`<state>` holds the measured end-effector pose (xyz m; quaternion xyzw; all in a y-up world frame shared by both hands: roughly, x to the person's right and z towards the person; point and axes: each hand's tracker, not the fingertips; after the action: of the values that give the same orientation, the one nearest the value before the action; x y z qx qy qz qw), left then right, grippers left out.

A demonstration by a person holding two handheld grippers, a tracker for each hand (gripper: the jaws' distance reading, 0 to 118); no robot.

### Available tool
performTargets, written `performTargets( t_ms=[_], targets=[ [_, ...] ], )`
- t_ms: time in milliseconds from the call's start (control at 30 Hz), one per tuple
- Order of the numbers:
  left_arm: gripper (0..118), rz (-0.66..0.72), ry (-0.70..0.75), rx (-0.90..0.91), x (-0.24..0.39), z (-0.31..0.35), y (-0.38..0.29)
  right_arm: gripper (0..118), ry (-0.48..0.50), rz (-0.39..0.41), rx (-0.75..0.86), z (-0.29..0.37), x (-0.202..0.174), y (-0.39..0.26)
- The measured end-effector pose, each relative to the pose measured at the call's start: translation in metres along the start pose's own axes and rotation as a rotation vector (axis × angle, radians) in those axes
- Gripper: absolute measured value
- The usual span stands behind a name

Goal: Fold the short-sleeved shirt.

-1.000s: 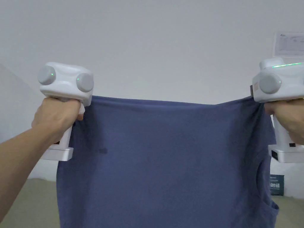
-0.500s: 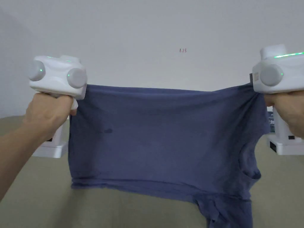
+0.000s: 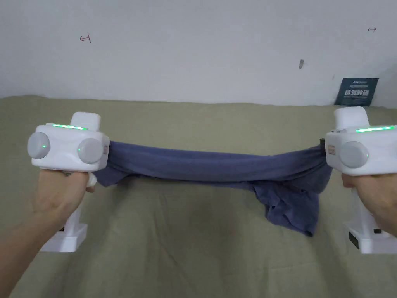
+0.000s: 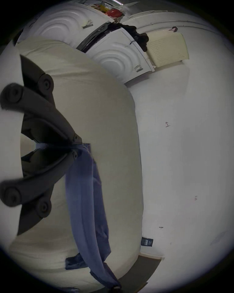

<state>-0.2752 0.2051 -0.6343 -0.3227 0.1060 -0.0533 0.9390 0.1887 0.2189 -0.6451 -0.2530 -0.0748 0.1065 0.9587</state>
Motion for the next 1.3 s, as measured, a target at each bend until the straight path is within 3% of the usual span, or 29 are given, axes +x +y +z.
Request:
performTargets(
  t_ms=[233,600,900,1233,1267,1300],
  targets=[
    [3,-0.004,-0.040,-0.017,-0.022,0.101,-0.078,1,0.064,0.026,-0.036,0.103,0.030,-0.070],
    [3,-0.043,-0.111,-0.111,-0.054,0.231,-0.236,1,0.167,-0.039,-0.161,0.239,0.057,-0.235],
    [3,-0.006,-0.146,-0.212,-0.064,0.250,-0.294,1,0.168,-0.066,-0.282,0.269,0.054,-0.299],
    [3,0.007,-0.148,-0.268,-0.068,0.238,-0.297,1,0.157,-0.041,-0.348,0.264,0.046,-0.306],
    [6,0.011,-0.156,-0.267,-0.070,0.238,-0.296,3,0.157,-0.051,-0.348,0.264,0.046,-0.305],
    [16,0.021,-0.170,-0.267,-0.070,0.240,-0.296,13,0.157,-0.056,-0.349,0.265,0.046,-0.304]
  ],
)
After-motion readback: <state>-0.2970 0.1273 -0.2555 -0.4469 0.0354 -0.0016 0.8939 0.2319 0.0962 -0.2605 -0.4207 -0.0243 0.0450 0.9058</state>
